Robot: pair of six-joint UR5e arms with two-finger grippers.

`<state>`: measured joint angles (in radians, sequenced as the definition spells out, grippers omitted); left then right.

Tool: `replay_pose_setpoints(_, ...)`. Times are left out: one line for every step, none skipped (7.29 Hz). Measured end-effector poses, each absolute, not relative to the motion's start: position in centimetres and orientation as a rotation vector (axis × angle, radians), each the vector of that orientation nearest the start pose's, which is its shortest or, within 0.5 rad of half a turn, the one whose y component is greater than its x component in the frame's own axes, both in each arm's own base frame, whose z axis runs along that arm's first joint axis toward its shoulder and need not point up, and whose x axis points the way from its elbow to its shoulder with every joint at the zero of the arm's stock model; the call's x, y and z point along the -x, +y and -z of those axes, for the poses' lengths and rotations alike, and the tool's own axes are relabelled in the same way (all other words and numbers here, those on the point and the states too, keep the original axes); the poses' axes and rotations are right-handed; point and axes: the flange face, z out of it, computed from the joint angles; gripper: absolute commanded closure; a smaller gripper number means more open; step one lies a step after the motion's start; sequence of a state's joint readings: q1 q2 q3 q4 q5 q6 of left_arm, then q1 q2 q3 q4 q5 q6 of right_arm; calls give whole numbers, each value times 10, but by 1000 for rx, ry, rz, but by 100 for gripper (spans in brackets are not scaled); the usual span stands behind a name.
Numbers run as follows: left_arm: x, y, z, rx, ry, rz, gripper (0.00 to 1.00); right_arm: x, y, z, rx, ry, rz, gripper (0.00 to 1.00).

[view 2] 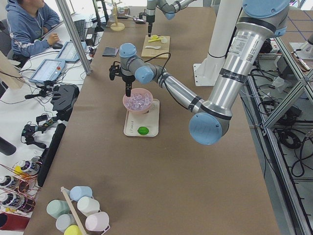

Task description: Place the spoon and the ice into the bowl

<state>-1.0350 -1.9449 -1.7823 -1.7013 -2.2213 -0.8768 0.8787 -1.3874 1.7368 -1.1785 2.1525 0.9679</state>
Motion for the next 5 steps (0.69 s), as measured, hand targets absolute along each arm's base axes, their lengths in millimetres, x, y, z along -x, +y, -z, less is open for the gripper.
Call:
replay_pose_setpoints(-257, -561, -336, -125, 909, 77, 3, 328, -493, -440, -77, -892, -22, 13)
replay_pose_setpoints(-264, -559, -336, -127, 901, 71, 3, 347, -494, -440, -75, -881, -7, 20)
replay_pose_setpoints(-268, -558, -336, -128, 898, 67, 3, 361, -496, -440, -72, -874, 4, 22)
replay_pose_setpoints(-271, -557, -336, -126, 897, 66, 3, 369, -496, -440, -70, -871, 9, 23)
replay_pose_setpoints(-272, -556, -336, -123, 898, 71, 3, 375, -496, -439, -66, -869, 14, 28)
